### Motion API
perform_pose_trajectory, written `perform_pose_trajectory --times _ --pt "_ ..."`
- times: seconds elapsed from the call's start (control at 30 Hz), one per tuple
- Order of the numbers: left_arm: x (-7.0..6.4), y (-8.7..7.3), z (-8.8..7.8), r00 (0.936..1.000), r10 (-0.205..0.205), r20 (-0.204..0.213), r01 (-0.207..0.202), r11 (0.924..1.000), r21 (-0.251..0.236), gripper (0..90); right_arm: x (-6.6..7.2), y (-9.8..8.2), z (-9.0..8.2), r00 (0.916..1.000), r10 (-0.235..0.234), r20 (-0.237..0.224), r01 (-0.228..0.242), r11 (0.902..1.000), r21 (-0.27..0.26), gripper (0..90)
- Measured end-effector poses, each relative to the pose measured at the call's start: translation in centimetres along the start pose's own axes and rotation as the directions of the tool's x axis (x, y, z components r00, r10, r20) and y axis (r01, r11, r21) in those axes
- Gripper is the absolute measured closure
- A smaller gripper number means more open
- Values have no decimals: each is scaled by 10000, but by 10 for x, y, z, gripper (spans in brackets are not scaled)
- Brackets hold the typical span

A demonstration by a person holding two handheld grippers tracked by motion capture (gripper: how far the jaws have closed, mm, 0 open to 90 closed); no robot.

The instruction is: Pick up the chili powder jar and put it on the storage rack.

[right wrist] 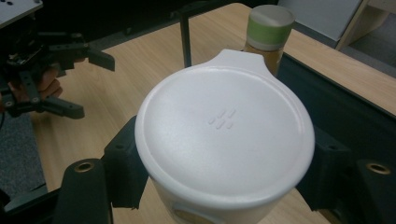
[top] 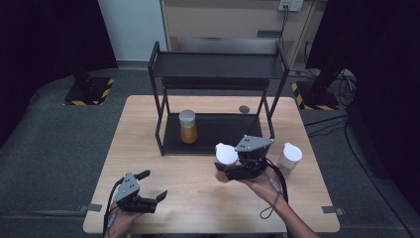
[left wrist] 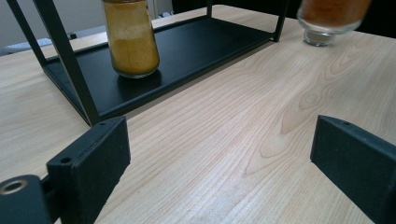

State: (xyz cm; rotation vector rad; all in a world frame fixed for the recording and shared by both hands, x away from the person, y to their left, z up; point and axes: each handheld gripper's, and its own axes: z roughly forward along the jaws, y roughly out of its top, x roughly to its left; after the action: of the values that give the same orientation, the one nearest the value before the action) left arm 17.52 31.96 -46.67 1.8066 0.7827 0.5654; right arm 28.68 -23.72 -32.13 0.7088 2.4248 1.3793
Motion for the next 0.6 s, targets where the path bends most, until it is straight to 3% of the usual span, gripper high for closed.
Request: perform_pose_trajectory --times 0.6 --pt "-1 1 1 9999 151 43 -152 9998 87 45 -27 30 47 9970 84 771 -67 9997 -222 312"
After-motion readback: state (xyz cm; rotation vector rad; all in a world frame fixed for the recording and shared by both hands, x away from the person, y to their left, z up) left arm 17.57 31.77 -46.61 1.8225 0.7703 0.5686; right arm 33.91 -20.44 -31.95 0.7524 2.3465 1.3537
